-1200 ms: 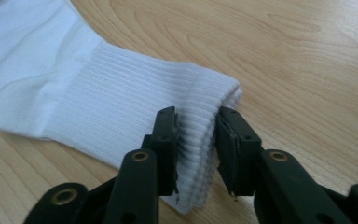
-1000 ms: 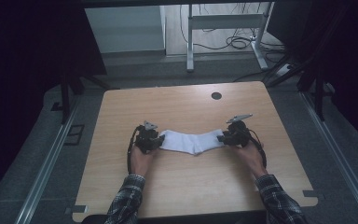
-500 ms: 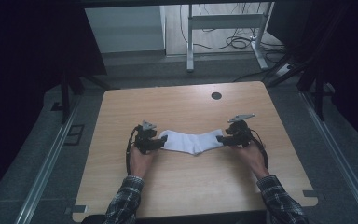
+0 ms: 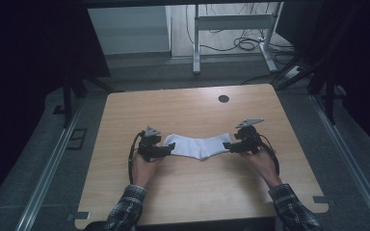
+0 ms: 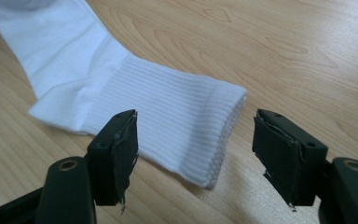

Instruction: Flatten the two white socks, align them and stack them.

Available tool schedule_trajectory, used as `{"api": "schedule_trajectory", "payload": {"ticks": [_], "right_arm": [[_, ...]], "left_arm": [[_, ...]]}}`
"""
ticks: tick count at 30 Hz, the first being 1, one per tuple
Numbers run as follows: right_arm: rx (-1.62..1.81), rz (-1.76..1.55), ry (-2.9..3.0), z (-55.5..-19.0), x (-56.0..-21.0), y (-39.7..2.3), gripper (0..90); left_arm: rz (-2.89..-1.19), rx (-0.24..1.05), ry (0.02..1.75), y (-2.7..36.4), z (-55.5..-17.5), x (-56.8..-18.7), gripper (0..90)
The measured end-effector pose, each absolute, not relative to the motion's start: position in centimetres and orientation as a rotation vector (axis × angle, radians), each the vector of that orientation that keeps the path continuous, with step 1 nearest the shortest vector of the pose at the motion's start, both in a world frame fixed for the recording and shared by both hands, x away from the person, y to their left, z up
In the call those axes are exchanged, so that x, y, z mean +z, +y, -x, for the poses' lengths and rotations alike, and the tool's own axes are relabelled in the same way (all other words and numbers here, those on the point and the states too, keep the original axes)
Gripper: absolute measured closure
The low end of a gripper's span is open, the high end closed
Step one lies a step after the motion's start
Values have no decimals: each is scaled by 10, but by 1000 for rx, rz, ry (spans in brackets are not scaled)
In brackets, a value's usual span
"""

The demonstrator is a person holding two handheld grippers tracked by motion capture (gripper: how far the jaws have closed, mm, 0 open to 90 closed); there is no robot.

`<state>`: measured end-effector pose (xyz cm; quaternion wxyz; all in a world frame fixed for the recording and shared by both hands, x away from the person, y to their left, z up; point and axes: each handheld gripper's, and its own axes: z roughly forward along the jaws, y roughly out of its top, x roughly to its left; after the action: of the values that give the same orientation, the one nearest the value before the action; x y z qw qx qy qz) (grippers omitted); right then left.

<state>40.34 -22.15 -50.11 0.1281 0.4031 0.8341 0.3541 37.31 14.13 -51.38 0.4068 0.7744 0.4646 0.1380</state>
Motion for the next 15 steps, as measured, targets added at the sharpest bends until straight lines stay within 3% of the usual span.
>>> {"api": "schedule_trajectory", "payload": {"ticks": [15], "right_arm": [[1026, -1116, 2448, -385, -491, -225, 192]], "left_arm": [[-1986, 322, 1122, 146, -348, -504, 156]]}}
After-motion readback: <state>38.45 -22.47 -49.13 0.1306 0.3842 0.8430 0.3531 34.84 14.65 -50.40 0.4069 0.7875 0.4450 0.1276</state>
